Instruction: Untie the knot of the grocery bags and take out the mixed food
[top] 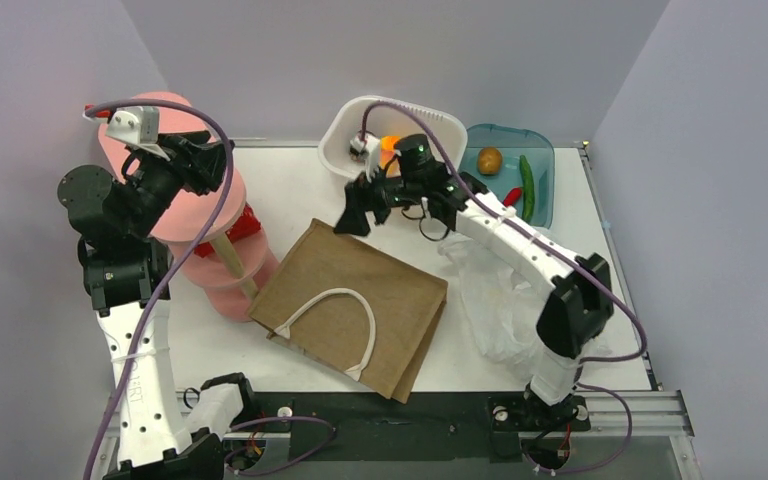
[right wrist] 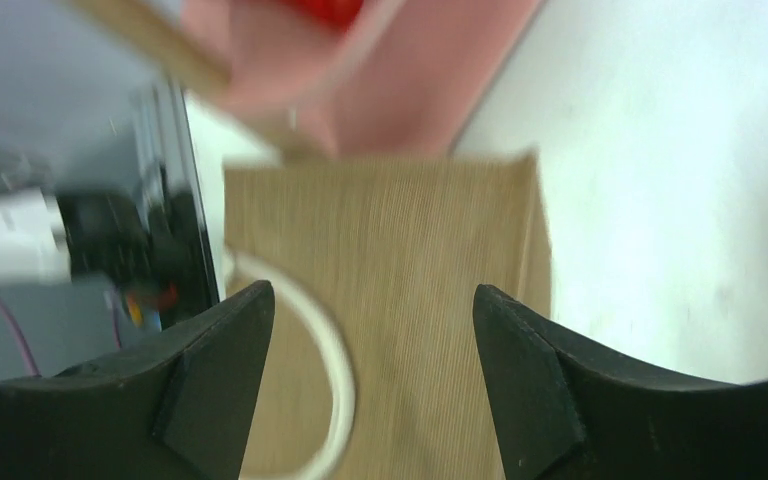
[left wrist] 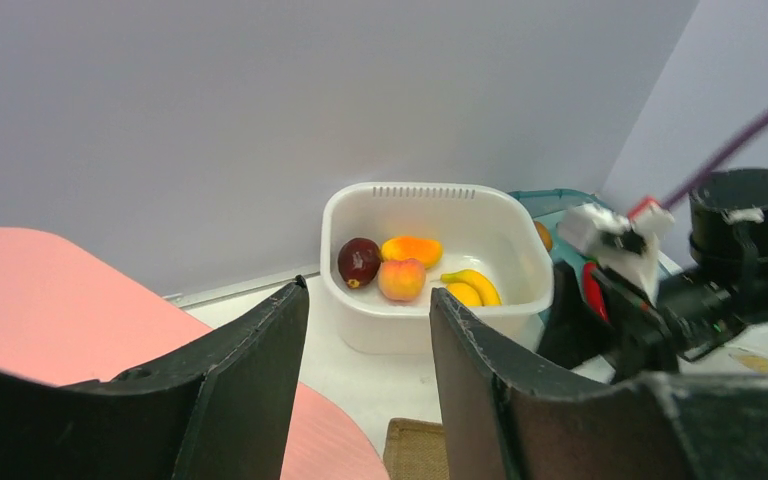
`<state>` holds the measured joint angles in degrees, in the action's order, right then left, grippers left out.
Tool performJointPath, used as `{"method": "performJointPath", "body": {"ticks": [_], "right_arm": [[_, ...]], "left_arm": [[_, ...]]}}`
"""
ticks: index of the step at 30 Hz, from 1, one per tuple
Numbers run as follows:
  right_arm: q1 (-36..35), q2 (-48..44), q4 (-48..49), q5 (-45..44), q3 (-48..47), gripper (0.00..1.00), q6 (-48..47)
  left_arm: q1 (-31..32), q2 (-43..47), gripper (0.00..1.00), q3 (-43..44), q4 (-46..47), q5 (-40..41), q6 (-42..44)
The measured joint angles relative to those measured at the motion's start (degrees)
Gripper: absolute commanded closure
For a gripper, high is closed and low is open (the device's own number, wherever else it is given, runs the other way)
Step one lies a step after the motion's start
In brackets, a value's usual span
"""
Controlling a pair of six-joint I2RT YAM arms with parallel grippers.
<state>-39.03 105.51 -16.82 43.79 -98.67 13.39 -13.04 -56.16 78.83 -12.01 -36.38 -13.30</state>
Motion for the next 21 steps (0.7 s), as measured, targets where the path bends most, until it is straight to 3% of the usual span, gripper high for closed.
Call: {"method": "performJointPath", "body": {"ticks": [4,9,15,21], "right_arm": [[-2.7,-9.6,-16.1,-4.0,9.3,0.34,-15.0],[-6.6,-10.7,-27.3,-9.1,15.5,0.34,-23.7],[-7.9,-7.3,-29.0,-12.0,18.8,0.33,-24.8],[-8.5,-2.2,-24.3,-11.4,18.8,0.33,-20.6]], "left_arm": [[0.3,0.8,0.54,-0.7,0.5,-0.7,0.0],[1.0,1.2,0.54,-1.7,1.1,-1.3,-0.3],[1.6,1.3,0.54,-1.7,1.5,-1.4,-0.7],[1.8,2.1,0.54,-2.4,1.5,-1.4,-1.0]]}}
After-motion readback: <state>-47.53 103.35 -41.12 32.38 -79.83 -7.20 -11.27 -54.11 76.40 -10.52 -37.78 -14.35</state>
